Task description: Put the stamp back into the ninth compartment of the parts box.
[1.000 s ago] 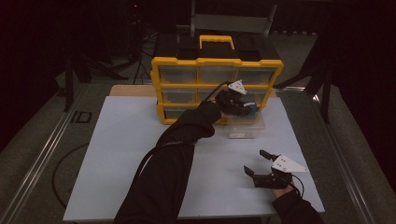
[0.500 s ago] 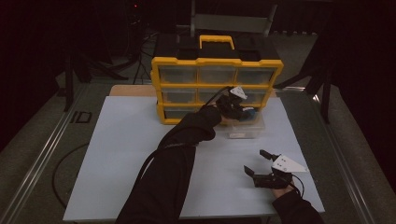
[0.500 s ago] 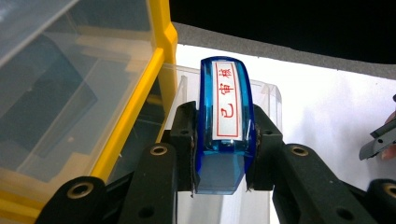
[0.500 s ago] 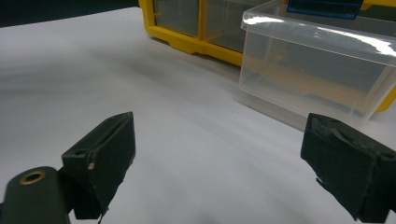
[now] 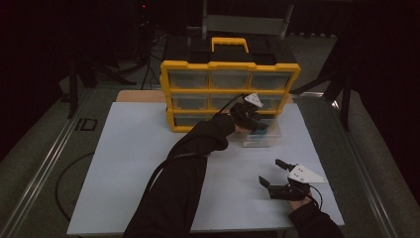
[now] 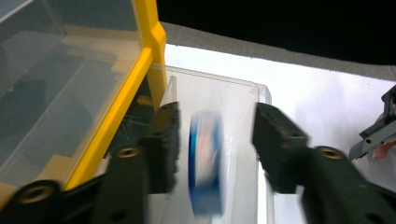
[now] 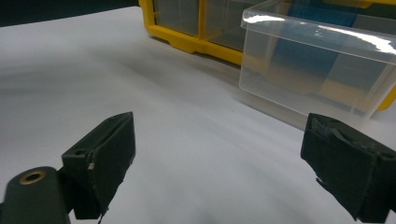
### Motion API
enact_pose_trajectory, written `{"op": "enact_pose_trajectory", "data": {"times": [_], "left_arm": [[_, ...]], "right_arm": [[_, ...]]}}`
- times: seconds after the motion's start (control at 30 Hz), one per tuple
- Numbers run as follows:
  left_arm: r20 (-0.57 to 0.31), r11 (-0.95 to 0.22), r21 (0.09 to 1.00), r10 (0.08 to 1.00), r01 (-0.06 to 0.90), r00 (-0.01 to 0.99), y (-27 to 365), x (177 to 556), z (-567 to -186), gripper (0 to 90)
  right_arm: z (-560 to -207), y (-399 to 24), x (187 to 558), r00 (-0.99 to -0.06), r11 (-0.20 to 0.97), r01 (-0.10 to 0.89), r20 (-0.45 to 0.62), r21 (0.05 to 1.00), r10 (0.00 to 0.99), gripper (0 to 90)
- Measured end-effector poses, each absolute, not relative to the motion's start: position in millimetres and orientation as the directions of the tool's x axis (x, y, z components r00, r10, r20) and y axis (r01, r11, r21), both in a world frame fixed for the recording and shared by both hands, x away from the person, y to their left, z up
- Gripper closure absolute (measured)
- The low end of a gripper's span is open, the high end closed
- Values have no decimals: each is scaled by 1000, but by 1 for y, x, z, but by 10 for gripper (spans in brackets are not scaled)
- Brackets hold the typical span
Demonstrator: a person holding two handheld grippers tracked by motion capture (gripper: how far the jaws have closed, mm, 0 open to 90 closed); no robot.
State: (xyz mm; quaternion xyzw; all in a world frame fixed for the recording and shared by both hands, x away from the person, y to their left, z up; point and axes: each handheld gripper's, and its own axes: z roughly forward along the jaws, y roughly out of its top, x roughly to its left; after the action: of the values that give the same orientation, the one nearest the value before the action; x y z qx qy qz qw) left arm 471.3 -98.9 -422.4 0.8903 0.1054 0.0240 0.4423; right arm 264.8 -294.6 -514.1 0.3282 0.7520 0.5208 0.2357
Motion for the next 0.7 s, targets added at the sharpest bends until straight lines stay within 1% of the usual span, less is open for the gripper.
{"op": "enact_pose_trajectory", "data": {"times": [0.07, 0.13, 0.17, 0.2, 0.23, 0.27, 0.33, 0.4, 0.43, 0.47, 0.5, 0.63, 0.67, 0.7], "left_arm": [[-54, -584, 793, 221, 176, 974, -99, 470, -421, 367], [-63, -580, 795, 214, 179, 975, -99, 469, -420, 322], [-54, -580, 795, 219, 175, 974, -98, 468, -419, 282], [-59, -583, 794, 205, 170, 977, -97, 466, -417, 281], [-59, -583, 794, 205, 170, 977, -97, 466, -417, 254], [-43, -587, 793, 216, 165, 975, -97, 464, -417, 254], [-47, -576, 800, 224, 171, 973, -94, 460, -415, 170], [-63, -573, 799, 221, 182, 973, -93, 458, -414, 136], [-67, -578, 795, 220, 186, 973, -92, 457, -414, 93], [-86, -577, 796, 193, 184, 977, -91, 456, -414, 44], [-86, -577, 796, 193, 184, 977, -91, 456, -414, 2], [-80, -557, 810, 208, 186, 975, -85, 452, -412, 0], [-100, -539, 819, 203, 196, 974, -82, 450, -411, 0], [-98, -538, 820, 205, 196, 974, -81, 450, -411, 0]], "right_arm": [[-514, -294, 265, -674, 245, 247, -16, 938, 739, 102], [-514, -294, 265, -674, 245, 247, -16, 938, 739, 102], [-514, -294, 265, -674, 247, 245, -18, 937, 738, 102], [-514, -294, 265, -675, 248, 243, -20, 938, 738, 102], [-514, -294, 265, -674, 247, 244, -20, 938, 739, 102], [-514, -294, 265, -674, 247, 244, -20, 938, 739, 102], [-514, -293, 265, -674, 249, 246, -19, 937, 738, 102], [-514, -293, 265, -675, 251, 247, -19, 936, 737, 102], [-514, -293, 265, -675, 251, 247, -19, 936, 737, 102], [-514, -293, 265, -675, 251, 248, -19, 936, 738, 102], [-515, -293, 265, -674, 253, 247, -22, 935, 738, 102], [-515, -292, 265, -674, 255, 248, -22, 935, 738, 102], [-515, -292, 265, -675, 257, 246, -25, 935, 738, 102], [-515, -292, 265, -675, 257, 246, -25, 935, 738, 102]]}}
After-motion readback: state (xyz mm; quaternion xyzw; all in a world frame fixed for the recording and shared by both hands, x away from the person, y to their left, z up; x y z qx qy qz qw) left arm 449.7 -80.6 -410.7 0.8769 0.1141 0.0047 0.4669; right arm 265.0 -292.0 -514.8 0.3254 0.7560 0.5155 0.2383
